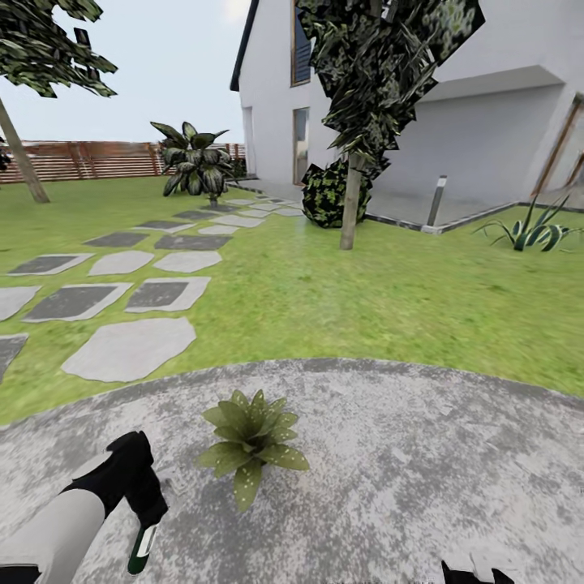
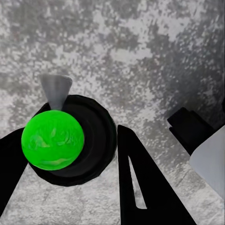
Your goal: Pick up the pesticide atomizer in the garden and spray insectifuge to fully cover both potted plants in the garden.
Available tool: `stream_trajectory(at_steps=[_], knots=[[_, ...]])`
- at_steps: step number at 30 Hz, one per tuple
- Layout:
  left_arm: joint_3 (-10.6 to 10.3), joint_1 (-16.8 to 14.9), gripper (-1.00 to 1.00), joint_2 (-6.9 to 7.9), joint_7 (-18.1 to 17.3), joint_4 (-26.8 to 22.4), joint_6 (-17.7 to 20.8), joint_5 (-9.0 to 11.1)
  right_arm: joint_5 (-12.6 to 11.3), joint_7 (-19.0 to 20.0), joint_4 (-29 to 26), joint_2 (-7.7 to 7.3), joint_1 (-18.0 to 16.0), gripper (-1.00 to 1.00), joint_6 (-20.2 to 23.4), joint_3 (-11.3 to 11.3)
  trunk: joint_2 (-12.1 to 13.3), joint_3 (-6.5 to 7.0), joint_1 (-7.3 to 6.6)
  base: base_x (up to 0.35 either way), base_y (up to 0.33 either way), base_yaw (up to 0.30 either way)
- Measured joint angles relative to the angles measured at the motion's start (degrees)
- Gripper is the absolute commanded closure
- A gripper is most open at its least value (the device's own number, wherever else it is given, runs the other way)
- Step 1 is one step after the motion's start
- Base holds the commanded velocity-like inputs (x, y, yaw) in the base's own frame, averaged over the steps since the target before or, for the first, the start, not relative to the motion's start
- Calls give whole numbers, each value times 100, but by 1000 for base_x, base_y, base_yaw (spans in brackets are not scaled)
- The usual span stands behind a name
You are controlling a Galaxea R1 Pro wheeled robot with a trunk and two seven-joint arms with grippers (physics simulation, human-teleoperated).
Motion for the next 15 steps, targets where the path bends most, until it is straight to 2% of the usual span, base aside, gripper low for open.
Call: stream_trajectory(at_steps=[2,6,15], knots=[[19,-4,100,-19,-37,-334,8,12,0,0,0,0,2,-100,1,0,0,1,0,0,0,-257],[21,-3,100,-63,-57,-532,17,11,0,0,0,1,-1,-100,2,0,0,0,0,0,0,-212],[26,-1,100,-101,-62,-559,20,12,0,0,2,8,0,-100,1,6,0,0,-1,16,25,-25]])
